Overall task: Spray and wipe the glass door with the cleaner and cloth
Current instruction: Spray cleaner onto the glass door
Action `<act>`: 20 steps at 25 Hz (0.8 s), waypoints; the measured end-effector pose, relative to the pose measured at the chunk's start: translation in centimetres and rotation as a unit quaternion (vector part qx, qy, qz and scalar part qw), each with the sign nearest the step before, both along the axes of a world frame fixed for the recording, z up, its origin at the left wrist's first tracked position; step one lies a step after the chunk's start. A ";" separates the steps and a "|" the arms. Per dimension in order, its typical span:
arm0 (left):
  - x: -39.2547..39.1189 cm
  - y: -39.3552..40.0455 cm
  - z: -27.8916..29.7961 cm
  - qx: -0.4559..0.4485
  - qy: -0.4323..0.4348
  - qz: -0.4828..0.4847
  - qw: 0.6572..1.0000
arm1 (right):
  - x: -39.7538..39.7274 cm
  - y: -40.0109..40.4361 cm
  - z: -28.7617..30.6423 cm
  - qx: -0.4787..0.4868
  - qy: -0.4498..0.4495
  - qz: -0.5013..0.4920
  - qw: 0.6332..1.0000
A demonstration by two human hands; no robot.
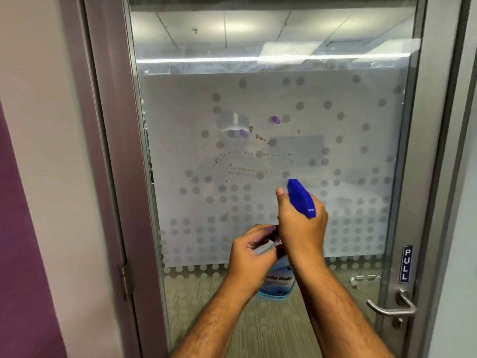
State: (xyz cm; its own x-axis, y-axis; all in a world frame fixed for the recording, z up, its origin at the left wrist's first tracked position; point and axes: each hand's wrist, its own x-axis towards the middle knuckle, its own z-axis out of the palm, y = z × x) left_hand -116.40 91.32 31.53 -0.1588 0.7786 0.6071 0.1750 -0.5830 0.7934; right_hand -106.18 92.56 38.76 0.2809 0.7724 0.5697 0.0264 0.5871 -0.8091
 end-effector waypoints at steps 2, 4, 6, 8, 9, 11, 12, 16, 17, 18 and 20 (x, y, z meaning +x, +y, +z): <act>0.5 0.1 0.3 0.000 0.011 -0.015 1.000 | 0.6 -0.2 0.1 0.006 -0.011 -0.005 1.000; 0.8 0.1 0.2 0.005 0.019 -0.014 1.000 | 0.8 -0.1 0.0 -0.001 -0.012 -0.006 1.000; 0.7 0.2 0.0 0.011 0.024 -0.012 1.000 | 0.8 0.2 -0.1 -0.012 0.004 0.000 1.000; 0.6 0.0 -0.4 0.009 0.010 -0.010 1.000 | 0.4 0.5 -0.2 -0.017 -0.027 0.011 0.999; 0.5 -0.1 -0.6 0.005 0.002 -0.006 1.000 | 0.0 0.7 -0.3 -0.017 -0.043 0.020 0.999; 0.0 -0.3 -1.2 -0.001 -0.017 -0.001 1.000 | -0.8 0.6 -0.5 -0.014 -0.064 0.037 0.997; -0.4 -0.4 -1.5 -0.002 -0.027 -0.003 1.000 | -1.3 0.5 -0.7 -0.013 -0.075 0.040 0.996; -1.9 -0.9 -2.4 -0.007 -0.056 -0.010 0.998 | -3.3 -0.1 -1.4 0.003 -0.109 0.034 0.993; -2.2 -1.0 -2.6 -0.010 -0.057 -0.010 0.998 | -3.6 -0.2 -1.7 0.008 -0.112 0.022 0.993; -2.3 -1.1 -2.7 -0.011 -0.057 -0.011 0.998 | -3.8 -0.3 -2.0 0.014 -0.111 0.007 0.994; -2.4 -1.1 -2.7 -0.003 -0.045 -0.007 0.999 | -3.8 -0.5 -2.8 0.021 -0.085 -0.015 0.996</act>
